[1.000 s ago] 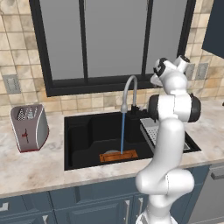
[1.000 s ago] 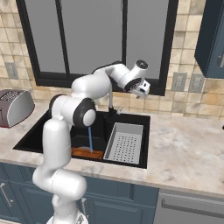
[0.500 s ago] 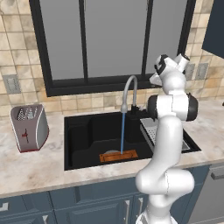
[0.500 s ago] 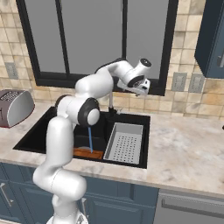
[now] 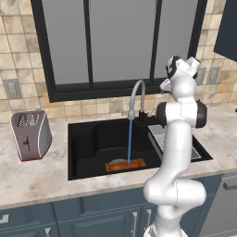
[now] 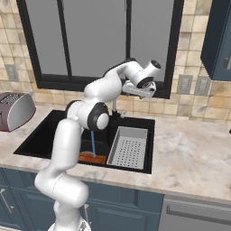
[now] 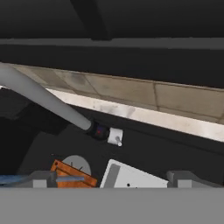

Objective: Turn on the sink faucet with hot water and rinse the cutting board for ten seconds, then turn off the faucet. Push the cutting board to reach the water if necessary.

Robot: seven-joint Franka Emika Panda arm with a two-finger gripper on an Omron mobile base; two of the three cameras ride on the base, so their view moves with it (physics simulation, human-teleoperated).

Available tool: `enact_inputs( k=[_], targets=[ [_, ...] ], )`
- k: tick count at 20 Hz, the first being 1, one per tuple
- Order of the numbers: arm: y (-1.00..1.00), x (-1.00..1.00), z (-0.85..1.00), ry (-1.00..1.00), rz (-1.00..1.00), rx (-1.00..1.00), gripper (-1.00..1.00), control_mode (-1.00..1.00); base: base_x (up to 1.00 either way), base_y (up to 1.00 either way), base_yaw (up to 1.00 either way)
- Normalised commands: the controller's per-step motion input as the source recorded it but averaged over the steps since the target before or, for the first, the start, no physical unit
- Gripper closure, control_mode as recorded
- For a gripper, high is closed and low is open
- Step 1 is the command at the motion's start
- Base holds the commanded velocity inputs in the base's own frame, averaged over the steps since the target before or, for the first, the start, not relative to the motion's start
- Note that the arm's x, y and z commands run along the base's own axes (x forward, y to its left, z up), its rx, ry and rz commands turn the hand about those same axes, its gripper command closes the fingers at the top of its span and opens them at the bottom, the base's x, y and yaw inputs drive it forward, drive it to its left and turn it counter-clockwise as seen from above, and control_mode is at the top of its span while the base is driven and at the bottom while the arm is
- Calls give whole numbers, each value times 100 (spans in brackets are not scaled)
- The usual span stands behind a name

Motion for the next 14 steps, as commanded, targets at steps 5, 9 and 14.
enact_inputs(
  k=[5, 9, 14],
  targets=[
    [0, 4, -22, 0, 10, 0, -100, -100, 0, 0, 0],
    [0, 6, -32, 0, 5, 0, -100, -100, 0, 0, 0],
    [0, 6, -32, 0, 0, 0, -100, -100, 0, 0, 0]
  ],
)
